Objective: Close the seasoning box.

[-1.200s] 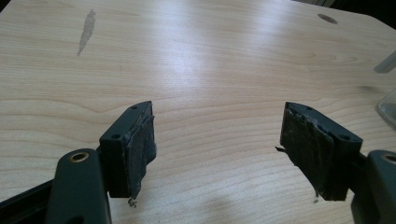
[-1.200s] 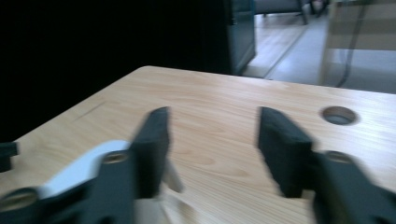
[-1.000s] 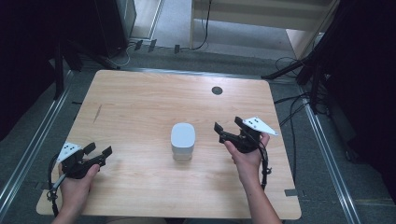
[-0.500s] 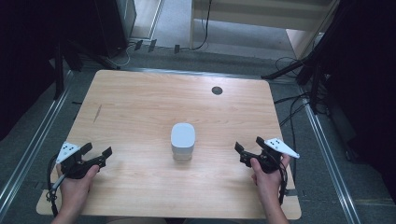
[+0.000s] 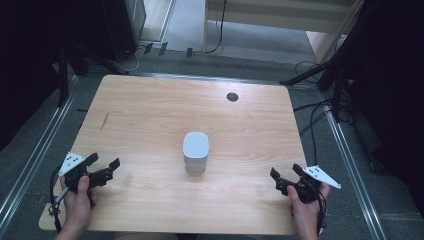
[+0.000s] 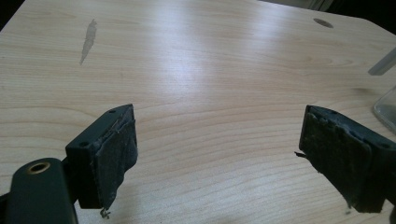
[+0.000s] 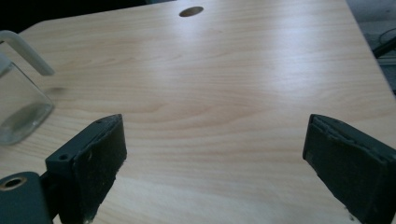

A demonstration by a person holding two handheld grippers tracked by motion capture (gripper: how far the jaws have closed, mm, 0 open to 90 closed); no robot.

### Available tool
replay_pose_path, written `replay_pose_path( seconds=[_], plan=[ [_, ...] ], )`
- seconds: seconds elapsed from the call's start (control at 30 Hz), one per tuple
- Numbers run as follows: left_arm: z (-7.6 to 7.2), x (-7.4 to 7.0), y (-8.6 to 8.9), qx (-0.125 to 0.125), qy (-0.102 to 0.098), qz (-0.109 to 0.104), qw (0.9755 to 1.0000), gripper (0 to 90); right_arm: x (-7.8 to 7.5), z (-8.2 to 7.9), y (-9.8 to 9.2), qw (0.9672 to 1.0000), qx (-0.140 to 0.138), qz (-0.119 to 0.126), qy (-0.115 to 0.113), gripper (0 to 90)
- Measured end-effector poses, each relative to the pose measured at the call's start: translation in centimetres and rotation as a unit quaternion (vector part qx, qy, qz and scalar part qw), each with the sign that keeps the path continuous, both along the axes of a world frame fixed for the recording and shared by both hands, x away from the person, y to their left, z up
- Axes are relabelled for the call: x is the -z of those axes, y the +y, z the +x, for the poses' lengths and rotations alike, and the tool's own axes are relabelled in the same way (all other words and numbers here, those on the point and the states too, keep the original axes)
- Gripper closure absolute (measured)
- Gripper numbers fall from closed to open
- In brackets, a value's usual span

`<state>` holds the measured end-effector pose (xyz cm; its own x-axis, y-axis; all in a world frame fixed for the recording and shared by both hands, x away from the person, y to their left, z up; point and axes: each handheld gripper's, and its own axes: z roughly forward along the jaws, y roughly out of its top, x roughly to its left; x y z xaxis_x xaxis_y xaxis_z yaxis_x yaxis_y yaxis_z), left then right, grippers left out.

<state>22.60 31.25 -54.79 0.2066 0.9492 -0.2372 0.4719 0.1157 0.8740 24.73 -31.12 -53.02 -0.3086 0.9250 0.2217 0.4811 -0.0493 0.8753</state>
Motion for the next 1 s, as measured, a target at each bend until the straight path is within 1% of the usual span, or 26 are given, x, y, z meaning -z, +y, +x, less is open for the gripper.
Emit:
replay_pose_path(
  seconds=[0.2, 0.3, 0.4, 0.53, 0.63, 0.67, 0.7, 0.77, 0.8, 0.9, 0.93, 0.97, 1.0],
  plan=[
    [0.1, 0.0, -0.1, -0.001, 0.003, 0.005, 1.0000, 11.7, 0.7, -1.5, -1.9, 0.9998, 0.014, -0.007, 0.010, 6.5],
    [0.1, 0.0, -0.1, -0.001, 0.005, 0.006, 1.0000, 11.7, 0.9, -2.1, -2.7, 0.9997, 0.021, -0.006, 0.014, 6.6],
    [0.1, 0.0, -0.2, -0.002, 0.005, 0.008, 1.0000, 11.7, 1.1, -2.7, -3.6, 0.9995, 0.027, -0.005, 0.015, 6.6],
    [0.1, 0.1, -0.2, -0.002, 0.004, 0.008, 1.0000, 11.7, 1.4, -3.3, -4.4, 0.9992, 0.034, -0.010, 0.018, 6.8],
    [0.1, 0.1, -0.1, -0.003, 0.004, 0.007, 1.0000, 11.8, 1.4, -3.5, -4.7, 0.9991, 0.036, -0.020, 0.014, 7.2],
    [0.1, 0.1, -0.2, -0.003, 0.004, 0.009, 1.0000, 11.9, 1.5, -3.7, -4.7, 0.9987, 0.037, -0.031, 0.016, 8.6],
    [0.1, 0.1, -0.2, -0.003, 0.004, 0.009, 0.9999, 11.9, 1.5, -3.7, -4.7, 0.9987, 0.037, -0.031, 0.016, 8.6],
    [0.1, 0.1, -0.2, -0.003, 0.003, 0.010, 0.9999, 11.9, 1.6, -3.8, -4.5, 0.9985, 0.041, -0.032, 0.017, 11.6],
    [0.1, 0.1, -0.2, -0.004, 0.002, 0.010, 0.9999, 11.9, 1.6, -4.0, -4.4, 0.9985, 0.041, -0.036, 0.009, 12.5],
    [0.1, 0.1, -0.2, -0.006, 0.003, 0.011, 0.9999, 12.0, 1.6, -4.1, -4.5, 0.9985, 0.046, -0.029, 0.005, 13.2],
    [0.1, 0.1, -0.2, -0.008, 0.004, 0.011, 0.9999, 12.1, 1.6, -4.1, -4.6, 0.9985, 0.049, -0.025, 0.007, 13.3],
    [0.1, 0.1, -0.2, -0.008, 0.004, 0.011, 0.9999, 12.7, 1.7, -4.0, -4.7, 0.9981, 0.056, -0.022, 0.014, 13.9],
    [0.1, 0.1, -0.2, -0.009, 0.004, 0.011, 0.9999, 12.7, 1.7, -4.0, -4.7, 0.9981, 0.056, -0.022, 0.014, 13.9]
  ],
)
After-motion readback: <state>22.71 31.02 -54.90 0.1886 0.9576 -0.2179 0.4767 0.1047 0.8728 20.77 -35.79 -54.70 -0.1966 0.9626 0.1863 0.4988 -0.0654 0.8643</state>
